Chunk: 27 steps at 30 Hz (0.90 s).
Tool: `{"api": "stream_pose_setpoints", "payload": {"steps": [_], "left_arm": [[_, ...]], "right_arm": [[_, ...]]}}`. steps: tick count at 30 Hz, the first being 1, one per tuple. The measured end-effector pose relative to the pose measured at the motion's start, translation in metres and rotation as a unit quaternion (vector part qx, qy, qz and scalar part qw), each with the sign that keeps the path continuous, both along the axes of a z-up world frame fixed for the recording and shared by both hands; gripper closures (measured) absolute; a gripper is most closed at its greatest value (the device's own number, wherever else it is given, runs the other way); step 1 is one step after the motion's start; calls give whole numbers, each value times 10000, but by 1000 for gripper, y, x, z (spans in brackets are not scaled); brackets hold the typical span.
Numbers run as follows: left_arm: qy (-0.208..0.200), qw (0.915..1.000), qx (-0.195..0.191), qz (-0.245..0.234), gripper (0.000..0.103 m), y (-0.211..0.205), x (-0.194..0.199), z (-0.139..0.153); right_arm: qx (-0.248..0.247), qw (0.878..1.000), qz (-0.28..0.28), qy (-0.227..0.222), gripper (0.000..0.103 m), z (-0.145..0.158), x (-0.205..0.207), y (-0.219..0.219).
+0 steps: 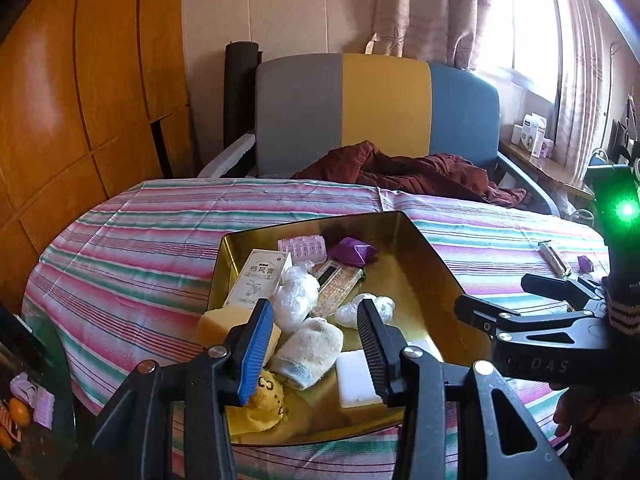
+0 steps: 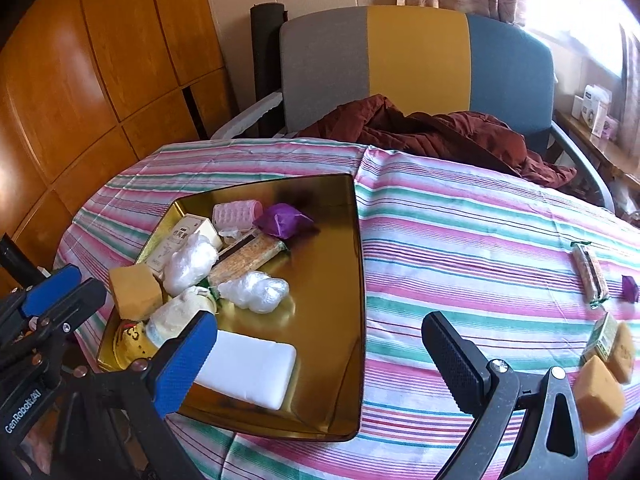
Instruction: Organize objects
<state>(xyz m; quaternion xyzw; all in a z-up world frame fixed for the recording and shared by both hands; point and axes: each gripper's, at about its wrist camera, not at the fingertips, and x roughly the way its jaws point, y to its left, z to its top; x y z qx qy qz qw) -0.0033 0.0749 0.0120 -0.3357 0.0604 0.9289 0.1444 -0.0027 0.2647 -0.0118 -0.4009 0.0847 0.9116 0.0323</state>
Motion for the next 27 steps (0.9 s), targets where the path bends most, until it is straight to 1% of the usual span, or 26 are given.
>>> {"api": "stream_pose_setpoints", "payload": {"steps": [16, 21, 27], "left_arm": [[115, 9997, -140, -178, 59, 11, 8, 4], [85, 9995, -164, -270, 59, 17, 8, 3], [43, 9987, -166, -480, 59, 31, 7, 4]], "right_arm": [[-62, 9996, -261, 14, 0, 1, 11, 24], [-77, 9988, -481, -23, 0, -1, 19, 44], [-149, 9953, -941, -170, 0, -7, 37, 85]]}}
